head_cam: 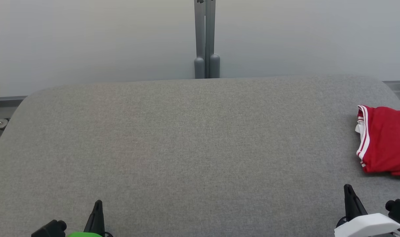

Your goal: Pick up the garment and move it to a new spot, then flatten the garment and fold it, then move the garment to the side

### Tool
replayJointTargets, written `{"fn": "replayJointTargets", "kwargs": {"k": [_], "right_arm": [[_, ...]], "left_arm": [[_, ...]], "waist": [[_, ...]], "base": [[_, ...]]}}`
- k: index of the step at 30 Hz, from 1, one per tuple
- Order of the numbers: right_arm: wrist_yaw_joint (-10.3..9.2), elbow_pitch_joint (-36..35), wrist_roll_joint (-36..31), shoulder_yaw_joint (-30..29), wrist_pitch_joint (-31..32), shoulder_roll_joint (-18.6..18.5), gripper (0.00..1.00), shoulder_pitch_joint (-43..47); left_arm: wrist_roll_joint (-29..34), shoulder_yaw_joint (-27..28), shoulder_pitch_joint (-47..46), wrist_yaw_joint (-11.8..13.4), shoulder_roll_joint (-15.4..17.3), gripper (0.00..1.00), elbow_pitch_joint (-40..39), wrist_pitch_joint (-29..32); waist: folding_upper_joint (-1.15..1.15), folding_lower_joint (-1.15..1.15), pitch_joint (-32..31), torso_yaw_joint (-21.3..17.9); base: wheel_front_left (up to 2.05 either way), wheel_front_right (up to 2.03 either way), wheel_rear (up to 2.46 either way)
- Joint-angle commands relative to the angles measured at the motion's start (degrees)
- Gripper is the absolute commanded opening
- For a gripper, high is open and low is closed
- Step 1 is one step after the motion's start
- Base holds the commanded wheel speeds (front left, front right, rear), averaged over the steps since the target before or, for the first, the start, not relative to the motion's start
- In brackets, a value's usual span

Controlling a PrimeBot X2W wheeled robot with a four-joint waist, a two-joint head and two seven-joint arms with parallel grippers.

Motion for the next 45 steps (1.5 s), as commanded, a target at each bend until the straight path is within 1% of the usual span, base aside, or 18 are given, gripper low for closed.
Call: {"fn": "replayJointTargets", "kwargs": {"k": [1, 2, 29, 45], "right_arm": [[-0.02, -1.02, 2.58, 0.06, 0.61, -0.28, 0.0, -1.79], [-0.02, -1.02, 2.58, 0.06, 0.61, -0.28, 0.0, -1.79], [-0.04, -1.91, 25.36, 0.44, 5.91, -0.08, 0.0, -5.17], [-0.03, -2.31, 35.86, 0.62, 8.36, 0.04, 0.0, -6.74]], "left_arm": [[-2.2, 0.47, -2.03, -0.04, 0.17, 0.0, -1.2, 0.48], [-2.2, 0.47, -2.03, -0.04, 0.17, 0.0, -1.2, 0.48], [-21.88, 3.14, -4.79, -0.08, -0.08, 0.0, -4.45, 5.76], [-31.12, 4.33, -6.06, -0.1, -0.19, 0.0, -5.9, 8.27]], "waist": [[0.0, 0.0, 0.09, -0.06], [0.0, 0.0, 0.09, -0.06], [0.0, 0.0, 1.47, -0.98], [0.0, 0.0, 2.26, -1.51]], "base": [[0.0, 0.0, 0.0], [0.0, 0.0, 0.0], [0.0, 0.0, 0.0], [0.0, 0.0, 0.0]]}}
